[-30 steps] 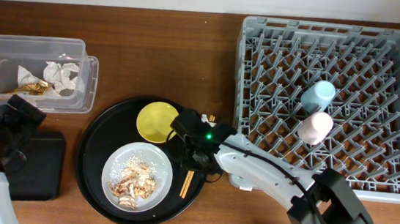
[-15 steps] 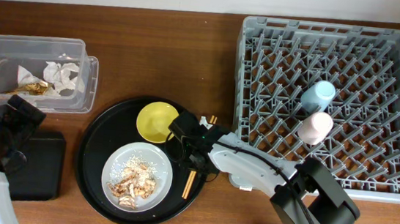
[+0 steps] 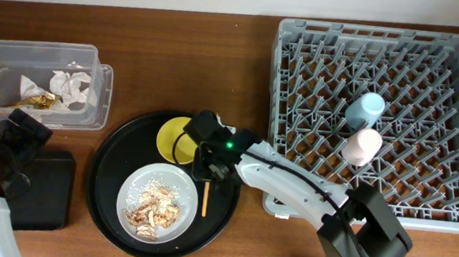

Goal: Sort waste into correct bins and load items into the dishwasher rack
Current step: 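Reach the right gripper to the chopsticks and grasp one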

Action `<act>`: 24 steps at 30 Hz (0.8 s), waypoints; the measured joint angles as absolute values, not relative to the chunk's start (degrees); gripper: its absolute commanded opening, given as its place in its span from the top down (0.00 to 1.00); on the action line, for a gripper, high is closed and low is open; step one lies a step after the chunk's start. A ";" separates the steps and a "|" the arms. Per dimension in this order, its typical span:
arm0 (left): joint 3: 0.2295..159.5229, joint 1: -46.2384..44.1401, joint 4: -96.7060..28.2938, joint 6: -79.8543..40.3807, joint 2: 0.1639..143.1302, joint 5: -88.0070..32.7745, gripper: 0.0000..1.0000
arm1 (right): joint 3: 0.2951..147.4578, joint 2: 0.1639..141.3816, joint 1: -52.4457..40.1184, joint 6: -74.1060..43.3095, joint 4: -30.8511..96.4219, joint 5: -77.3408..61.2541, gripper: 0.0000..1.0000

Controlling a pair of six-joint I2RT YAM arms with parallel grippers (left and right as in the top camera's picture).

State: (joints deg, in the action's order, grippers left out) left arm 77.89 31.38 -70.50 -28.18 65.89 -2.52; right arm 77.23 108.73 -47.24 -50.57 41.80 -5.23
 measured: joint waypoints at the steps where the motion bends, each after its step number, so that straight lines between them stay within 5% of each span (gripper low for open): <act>1: 77.89 31.38 -70.50 -28.18 65.89 -2.52 0.01 | 77.45 108.73 -47.24 -50.35 42.22 -5.43 0.90; 11: 77.89 31.38 -70.50 -28.18 65.89 -2.52 0.01 | 77.47 108.73 -47.24 -49.39 43.29 -5.48 0.85; 16: 77.89 31.38 -70.52 -28.18 65.89 -2.52 0.01 | 77.47 108.73 -47.24 -49.32 43.33 -5.41 0.96; 20: 77.89 31.38 -70.52 -28.18 65.89 -2.52 0.01 | 77.47 108.73 -47.24 -49.47 43.75 -4.23 0.69; 24: 77.89 31.38 -70.50 -28.18 65.89 -2.52 0.01 | 77.43 108.73 -47.24 -49.39 44.03 -0.45 0.64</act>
